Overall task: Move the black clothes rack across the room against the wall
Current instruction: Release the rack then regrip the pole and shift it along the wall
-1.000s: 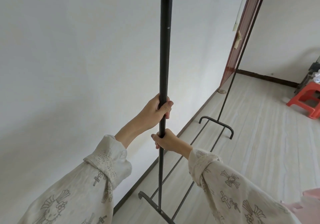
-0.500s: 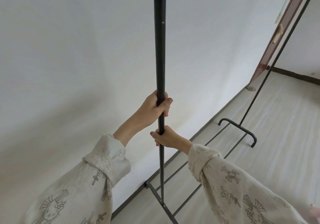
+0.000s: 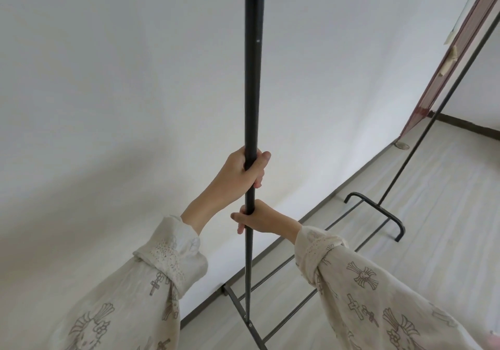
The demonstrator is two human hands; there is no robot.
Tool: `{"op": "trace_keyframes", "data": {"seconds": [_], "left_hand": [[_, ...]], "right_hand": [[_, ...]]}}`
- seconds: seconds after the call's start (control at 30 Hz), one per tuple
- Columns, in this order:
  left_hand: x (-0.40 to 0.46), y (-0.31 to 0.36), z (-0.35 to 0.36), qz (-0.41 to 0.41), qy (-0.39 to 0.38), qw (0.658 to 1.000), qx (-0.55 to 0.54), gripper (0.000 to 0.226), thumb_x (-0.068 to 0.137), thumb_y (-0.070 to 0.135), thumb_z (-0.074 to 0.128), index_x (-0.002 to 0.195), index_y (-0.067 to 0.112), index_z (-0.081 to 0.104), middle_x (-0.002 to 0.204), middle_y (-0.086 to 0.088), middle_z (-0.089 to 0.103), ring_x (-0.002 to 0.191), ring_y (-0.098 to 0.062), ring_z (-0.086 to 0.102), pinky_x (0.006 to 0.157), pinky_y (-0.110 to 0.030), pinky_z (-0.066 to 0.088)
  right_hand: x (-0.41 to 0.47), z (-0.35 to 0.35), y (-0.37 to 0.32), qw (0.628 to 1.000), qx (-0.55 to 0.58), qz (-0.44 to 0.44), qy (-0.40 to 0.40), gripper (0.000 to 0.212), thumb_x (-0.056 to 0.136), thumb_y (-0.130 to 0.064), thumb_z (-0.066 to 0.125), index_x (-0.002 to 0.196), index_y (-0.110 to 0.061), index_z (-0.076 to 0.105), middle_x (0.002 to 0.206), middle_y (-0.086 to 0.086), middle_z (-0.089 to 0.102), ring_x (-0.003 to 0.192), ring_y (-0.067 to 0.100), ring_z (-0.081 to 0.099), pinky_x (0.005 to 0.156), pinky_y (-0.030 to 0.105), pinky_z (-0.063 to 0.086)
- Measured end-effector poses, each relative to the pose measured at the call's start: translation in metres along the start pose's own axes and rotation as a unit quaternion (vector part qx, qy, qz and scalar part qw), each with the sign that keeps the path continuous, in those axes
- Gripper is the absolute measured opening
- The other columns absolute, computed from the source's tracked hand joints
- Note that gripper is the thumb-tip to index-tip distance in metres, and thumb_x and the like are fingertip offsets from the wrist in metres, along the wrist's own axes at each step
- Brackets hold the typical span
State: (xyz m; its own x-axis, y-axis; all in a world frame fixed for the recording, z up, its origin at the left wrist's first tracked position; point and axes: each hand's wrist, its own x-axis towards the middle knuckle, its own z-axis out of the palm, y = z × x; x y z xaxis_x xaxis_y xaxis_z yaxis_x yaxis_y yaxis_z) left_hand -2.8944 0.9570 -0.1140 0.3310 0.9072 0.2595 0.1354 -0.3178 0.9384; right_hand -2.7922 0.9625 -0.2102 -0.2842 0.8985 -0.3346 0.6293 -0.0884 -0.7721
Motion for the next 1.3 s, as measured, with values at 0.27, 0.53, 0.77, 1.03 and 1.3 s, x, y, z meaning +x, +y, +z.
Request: {"op": "trace_keyframes", "data": {"seconds": [0.27, 0.53, 0.77, 1.03, 1.3], "left_hand": [[-0.009, -0.007, 0.011, -0.045, 0.081, 0.990, 0.102, 0.026, 0.087, 0.040, 0.049, 0.071, 0.018, 0.049, 0.058, 0.006, 0.059, 0.063, -0.010, 0.058, 0.073, -0.029, 0.049], [-0.036, -0.023, 0.052, -0.403, -0.012, 0.832, 0.381, 0.039, 0.092, 0.040, 0.039, 0.110, 0.007, 0.044, 0.093, -0.007, 0.060, 0.081, -0.024, 0.061, 0.065, -0.029, 0.047], [-0.003, 0.003, 0.148, -0.379, -0.003, 0.771, 0.511, 0.035, 0.091, 0.037, 0.040, 0.071, 0.009, 0.050, 0.084, -0.008, 0.061, 0.075, -0.028, 0.059, 0.073, -0.030, 0.044], [0.146, 0.043, 0.328, -0.078, -0.078, 0.944, 0.312, 0.027, 0.092, 0.030, 0.046, 0.116, 0.022, 0.054, 0.110, 0.003, 0.057, 0.096, -0.015, 0.056, 0.082, -0.025, 0.041], [0.290, 0.002, 0.455, -0.011, -0.123, 0.966, 0.227, 0.024, 0.093, 0.027, 0.045, 0.115, 0.025, 0.054, 0.108, 0.008, 0.056, 0.096, -0.006, 0.055, 0.070, -0.016, 0.043]], "right_hand": [[-0.011, -0.017, 0.019, 0.998, -0.059, -0.018, -0.030, 0.032, 0.082, -0.038, 0.061, 0.093, -0.009, 0.066, 0.082, 0.004, 0.058, 0.075, 0.020, 0.051, 0.069, 0.029, 0.042], [-0.052, -0.101, 0.081, 0.998, -0.033, -0.061, 0.002, 0.031, 0.087, -0.029, 0.061, 0.110, -0.009, 0.065, 0.112, 0.008, 0.067, 0.086, 0.016, 0.055, 0.075, 0.024, 0.047], [-0.098, -0.223, 0.157, 0.994, -0.018, -0.055, 0.094, 0.022, 0.091, -0.022, 0.056, 0.104, -0.008, 0.066, 0.094, 0.004, 0.064, 0.086, 0.017, 0.054, 0.074, 0.025, 0.044], [-0.135, -0.390, 0.248, 0.964, 0.032, 0.007, 0.265, 0.019, 0.093, -0.015, 0.048, 0.100, -0.009, 0.065, 0.095, 0.007, 0.069, 0.086, 0.019, 0.059, 0.077, 0.030, 0.050], [-0.124, -0.553, 0.342, 0.927, 0.044, 0.066, 0.367, 0.020, 0.094, -0.015, 0.046, 0.098, -0.009, 0.064, 0.085, 0.001, 0.065, 0.080, 0.020, 0.062, 0.066, 0.027, 0.051]]}}
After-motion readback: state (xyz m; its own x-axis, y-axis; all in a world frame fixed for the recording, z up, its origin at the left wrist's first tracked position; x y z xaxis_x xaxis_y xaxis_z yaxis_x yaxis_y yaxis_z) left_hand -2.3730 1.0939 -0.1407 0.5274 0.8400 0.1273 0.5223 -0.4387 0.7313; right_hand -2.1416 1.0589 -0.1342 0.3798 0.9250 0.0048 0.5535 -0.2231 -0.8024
